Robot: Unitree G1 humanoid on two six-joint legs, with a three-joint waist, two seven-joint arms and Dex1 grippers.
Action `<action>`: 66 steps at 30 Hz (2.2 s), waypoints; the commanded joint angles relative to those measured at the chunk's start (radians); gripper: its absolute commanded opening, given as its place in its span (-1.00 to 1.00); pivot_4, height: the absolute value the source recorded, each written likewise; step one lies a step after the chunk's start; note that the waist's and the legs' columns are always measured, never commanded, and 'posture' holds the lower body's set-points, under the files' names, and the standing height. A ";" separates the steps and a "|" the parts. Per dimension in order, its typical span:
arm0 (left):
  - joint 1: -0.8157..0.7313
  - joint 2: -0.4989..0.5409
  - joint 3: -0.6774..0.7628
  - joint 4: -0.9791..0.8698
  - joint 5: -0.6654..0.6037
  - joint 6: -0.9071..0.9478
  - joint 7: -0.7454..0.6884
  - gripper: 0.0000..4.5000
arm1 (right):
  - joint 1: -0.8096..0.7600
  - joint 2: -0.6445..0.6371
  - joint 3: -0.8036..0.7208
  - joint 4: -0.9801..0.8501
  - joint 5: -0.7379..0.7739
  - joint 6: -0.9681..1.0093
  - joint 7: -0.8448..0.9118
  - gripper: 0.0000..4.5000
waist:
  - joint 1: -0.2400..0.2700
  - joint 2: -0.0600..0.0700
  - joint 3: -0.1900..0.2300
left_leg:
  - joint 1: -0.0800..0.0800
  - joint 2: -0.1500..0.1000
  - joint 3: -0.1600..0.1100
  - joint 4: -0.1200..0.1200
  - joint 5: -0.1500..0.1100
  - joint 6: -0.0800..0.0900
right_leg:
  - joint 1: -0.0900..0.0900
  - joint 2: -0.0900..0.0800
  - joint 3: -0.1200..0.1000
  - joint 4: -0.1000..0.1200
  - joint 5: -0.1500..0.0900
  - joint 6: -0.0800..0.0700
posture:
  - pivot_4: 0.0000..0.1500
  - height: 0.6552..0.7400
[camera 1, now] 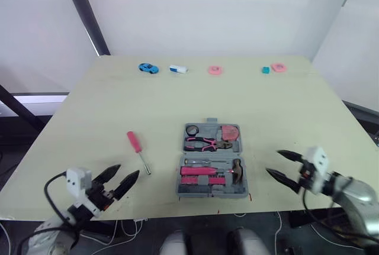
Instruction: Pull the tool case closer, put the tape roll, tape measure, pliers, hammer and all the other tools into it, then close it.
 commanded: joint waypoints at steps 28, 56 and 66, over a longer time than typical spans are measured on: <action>-0.351 -0.067 -0.093 -0.291 0.116 0.504 0.778 1.00 | -0.378 0.062 0.283 -0.309 0.087 0.197 0.014 0.99 | 0.000 -0.001 0.001 | 0.000 -0.001 -0.004 -0.001 0.000 0.000 | 0.000 0.001 0.000 0.000 0.003 -0.002 | 1.00 1.00; -0.404 -0.070 -0.206 -0.215 0.217 0.555 0.665 -0.78 | -0.384 0.061 0.291 -0.338 0.107 0.216 -0.001 1.00 | 0.016 -0.002 0.001 | 0.000 -0.001 -0.002 -0.005 0.000 0.000 | 0.001 0.001 -0.001 -0.003 0.005 0.000 | 1.00 1.00; -0.288 -0.130 -0.257 -0.378 0.218 0.604 0.670 -0.78 | -0.343 0.020 0.274 -0.386 0.126 0.238 0.012 1.00 | 0.019 -0.002 0.001 | -0.001 -0.002 -0.004 -0.005 0.000 0.000 | 0.001 0.000 -0.001 -0.006 0.003 -0.003 | 1.00 1.00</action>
